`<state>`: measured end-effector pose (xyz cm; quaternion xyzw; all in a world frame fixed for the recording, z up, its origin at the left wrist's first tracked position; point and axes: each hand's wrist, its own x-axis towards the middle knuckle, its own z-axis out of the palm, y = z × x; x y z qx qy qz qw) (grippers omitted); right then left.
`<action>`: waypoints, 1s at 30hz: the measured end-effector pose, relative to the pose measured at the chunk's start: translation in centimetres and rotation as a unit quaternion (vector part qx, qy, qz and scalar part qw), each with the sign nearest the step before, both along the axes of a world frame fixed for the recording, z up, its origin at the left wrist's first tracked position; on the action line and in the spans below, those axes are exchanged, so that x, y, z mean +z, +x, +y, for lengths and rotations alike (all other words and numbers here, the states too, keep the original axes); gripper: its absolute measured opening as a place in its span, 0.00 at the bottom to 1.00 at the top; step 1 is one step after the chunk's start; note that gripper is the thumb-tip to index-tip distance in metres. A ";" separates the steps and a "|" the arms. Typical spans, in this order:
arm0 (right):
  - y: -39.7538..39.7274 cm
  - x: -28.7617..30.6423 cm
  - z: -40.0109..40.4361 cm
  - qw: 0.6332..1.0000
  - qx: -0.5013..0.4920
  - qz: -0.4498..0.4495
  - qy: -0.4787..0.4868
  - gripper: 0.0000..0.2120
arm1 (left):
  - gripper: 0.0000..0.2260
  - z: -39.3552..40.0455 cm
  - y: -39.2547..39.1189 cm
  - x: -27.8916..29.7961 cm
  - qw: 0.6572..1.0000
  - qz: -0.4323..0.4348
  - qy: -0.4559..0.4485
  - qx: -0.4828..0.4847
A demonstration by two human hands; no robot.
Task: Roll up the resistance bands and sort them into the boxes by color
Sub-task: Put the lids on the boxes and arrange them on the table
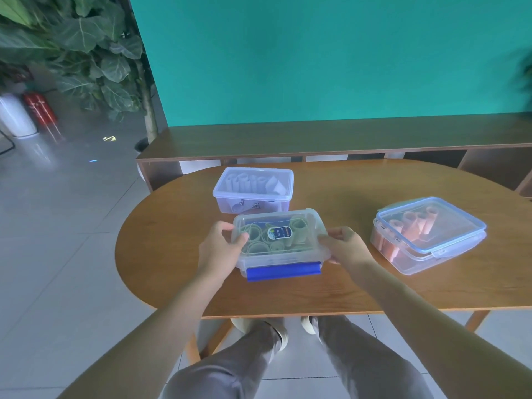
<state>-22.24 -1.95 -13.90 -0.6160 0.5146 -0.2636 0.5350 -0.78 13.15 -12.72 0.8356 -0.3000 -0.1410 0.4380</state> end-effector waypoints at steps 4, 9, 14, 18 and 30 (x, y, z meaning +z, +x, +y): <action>-0.3 0.5 0.0 0.990 0.025 -0.011 0.142 0.21 | 0.18 -0.3 0.7 -0.2 0.991 0.127 -0.019 0.029; -0.4 0.6 1.2 0.979 0.016 0.042 0.201 0.37 | 0.18 -0.4 1.4 0.3 0.983 0.182 0.007 0.004; -0.6 -1.1 2.4 0.985 -0.040 -0.083 0.147 0.30 | 0.41 0.6 0.9 0.9 0.962 0.271 -0.001 -0.015; -0.9 -1.7 3.6 0.969 -0.045 -0.179 0.164 0.26 | 0.33 1.5 -2.6 1.0 0.945 0.323 -0.040 -0.042; -0.5 -0.8 3.9 0.982 -0.043 -0.152 0.099 0.13 | 0.25 1.7 -3.2 -0.3 0.983 0.165 0.050 -0.059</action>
